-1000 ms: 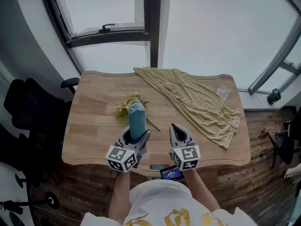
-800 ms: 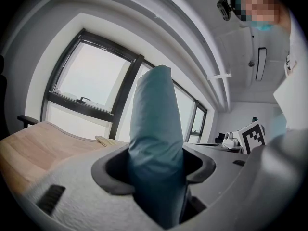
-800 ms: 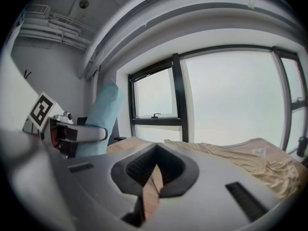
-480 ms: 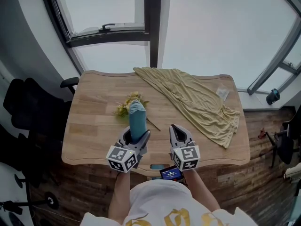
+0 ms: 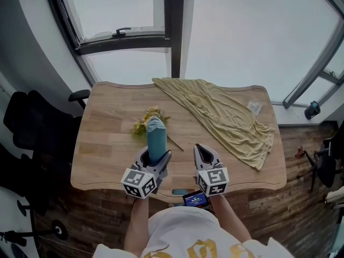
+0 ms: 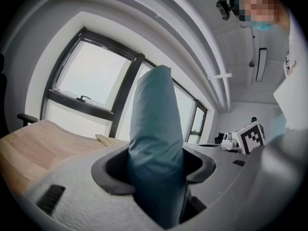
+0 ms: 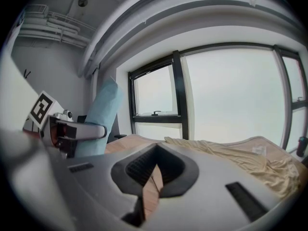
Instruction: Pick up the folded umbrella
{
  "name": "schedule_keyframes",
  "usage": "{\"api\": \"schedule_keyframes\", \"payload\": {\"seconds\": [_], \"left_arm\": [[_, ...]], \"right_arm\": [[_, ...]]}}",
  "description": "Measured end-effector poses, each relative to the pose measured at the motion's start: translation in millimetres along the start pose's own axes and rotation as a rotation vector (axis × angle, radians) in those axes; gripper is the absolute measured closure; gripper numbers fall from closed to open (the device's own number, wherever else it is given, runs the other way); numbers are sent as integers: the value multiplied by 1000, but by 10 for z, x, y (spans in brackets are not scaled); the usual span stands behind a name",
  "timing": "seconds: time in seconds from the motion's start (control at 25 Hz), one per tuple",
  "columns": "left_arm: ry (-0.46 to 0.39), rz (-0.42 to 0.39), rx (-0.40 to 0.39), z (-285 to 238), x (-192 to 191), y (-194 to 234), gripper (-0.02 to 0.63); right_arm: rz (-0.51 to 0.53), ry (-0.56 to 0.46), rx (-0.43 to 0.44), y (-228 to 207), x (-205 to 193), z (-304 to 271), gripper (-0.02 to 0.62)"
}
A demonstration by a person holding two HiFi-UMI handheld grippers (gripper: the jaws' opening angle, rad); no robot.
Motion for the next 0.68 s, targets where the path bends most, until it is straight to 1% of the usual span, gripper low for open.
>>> {"api": "schedule_keyframes", "payload": {"seconds": [0.68], "left_arm": [[3, 16, 9, -23, 0, 118, 327]], "right_arm": [[-7, 16, -1, -18, -8, -118, 584]]}}
Point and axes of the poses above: the fingertips, and each gripper's own axes: z backward along the fingers, y to its left, x out of its top, the point moved 6 cm from there along z, backward along the fingers, and after that the axes turned 12 degrees about y, right-handed, at the moved point
